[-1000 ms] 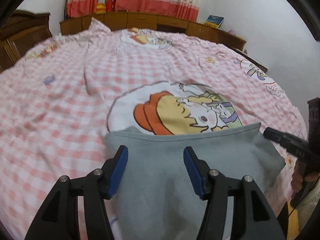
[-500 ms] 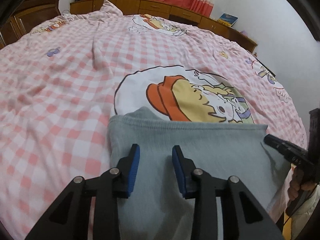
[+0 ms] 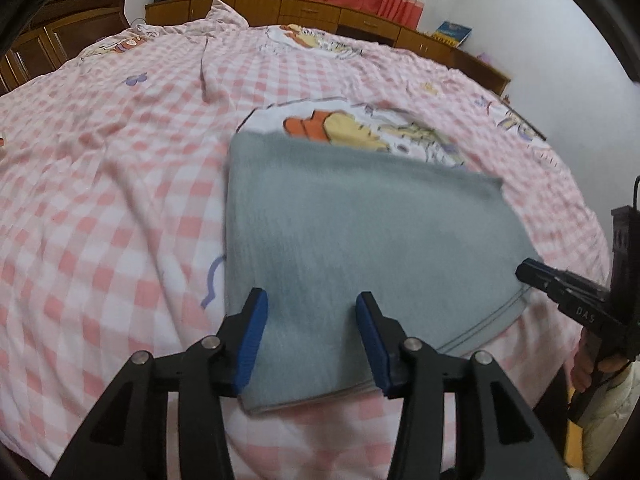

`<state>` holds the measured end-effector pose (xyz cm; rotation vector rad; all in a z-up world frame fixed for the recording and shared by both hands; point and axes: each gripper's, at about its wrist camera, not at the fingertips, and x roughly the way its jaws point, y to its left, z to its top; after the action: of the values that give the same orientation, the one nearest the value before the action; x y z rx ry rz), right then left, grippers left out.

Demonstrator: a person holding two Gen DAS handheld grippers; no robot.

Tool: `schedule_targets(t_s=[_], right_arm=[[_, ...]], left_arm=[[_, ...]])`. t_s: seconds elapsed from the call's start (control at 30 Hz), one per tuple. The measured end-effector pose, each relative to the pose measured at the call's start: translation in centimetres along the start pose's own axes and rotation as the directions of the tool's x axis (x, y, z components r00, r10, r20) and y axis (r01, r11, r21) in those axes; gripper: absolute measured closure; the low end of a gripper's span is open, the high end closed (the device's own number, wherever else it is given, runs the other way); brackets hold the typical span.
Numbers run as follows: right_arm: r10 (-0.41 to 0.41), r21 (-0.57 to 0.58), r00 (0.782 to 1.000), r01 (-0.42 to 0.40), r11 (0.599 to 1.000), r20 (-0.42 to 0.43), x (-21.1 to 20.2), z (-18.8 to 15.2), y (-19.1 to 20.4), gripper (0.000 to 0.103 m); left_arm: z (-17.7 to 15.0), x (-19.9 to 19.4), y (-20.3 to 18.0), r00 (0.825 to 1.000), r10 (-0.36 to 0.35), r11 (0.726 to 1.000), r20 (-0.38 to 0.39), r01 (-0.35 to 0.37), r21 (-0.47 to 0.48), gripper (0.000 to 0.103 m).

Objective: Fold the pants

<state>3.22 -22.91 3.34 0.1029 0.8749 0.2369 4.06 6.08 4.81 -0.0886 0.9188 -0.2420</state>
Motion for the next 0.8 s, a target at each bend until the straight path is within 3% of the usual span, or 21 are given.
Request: schedule_targets(t_s=[0.47,0.53,0.6,0.67,0.8], right_arm=[[0.025,0.102,1.000,-0.026,0.994,0.008,-2.1,-1.8,-1.1,0.078],[-0.003,0.135,0.999,-0.002,0.991,0.034,-3.4,-1.8,-1.4,0.071],[-0.038,0.168,0.997,0.025,0.985,0.070,-4.6,-1.6,-2.0,0.051],[-0.046,0.219,0.995,0.024,0.975,0.093,-5.1,-1.2,-2.8,0.045],[-0.011,0.349,0.998,-0.012,0.937,0.064,-3.8,-1.1,-4.5,0.045]], left_arm=[[-1.2,-0.9,0.0,1.000,0.011,0.999,0.003,-0.011,-0.043,0.052],[-1.2,-1.4,-0.2,1.000,0.009,0.999,0.003,-0.009,-0.047,0.045],[-1.3,-1.7,-0.3,1.000,0.012,0.999,0.004,-0.012,-0.049,0.041],[-1.3,-1.8,-0.4,1.000,0.024,0.998,0.004,-0.024,-0.056,0.037],[-1.5,-1.8,-0.2,0.999,0.045,0.996,-0.004,-0.046,-0.077,0.032]])
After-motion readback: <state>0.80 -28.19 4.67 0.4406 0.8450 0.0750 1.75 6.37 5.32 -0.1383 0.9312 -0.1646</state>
